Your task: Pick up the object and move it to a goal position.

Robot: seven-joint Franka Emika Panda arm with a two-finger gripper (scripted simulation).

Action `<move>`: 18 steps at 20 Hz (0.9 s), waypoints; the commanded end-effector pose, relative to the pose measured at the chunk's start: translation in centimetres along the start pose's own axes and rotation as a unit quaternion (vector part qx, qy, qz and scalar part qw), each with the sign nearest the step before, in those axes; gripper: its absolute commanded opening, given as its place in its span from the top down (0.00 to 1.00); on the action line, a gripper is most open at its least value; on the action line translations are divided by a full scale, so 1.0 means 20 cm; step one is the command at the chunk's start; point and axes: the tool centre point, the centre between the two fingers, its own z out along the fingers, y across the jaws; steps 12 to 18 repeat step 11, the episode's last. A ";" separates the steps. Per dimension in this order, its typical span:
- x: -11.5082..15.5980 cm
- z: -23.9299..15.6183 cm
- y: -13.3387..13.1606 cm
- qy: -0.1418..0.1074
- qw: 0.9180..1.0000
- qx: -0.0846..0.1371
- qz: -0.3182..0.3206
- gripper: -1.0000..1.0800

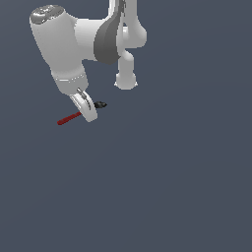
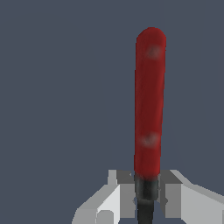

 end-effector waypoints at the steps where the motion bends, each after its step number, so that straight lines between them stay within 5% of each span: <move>1: 0.02 -0.09 0.04 0.000 1.000 -0.001 -0.001 1.00; 18: 0.07 -0.23 0.09 0.000 1.000 -0.001 -0.001 1.00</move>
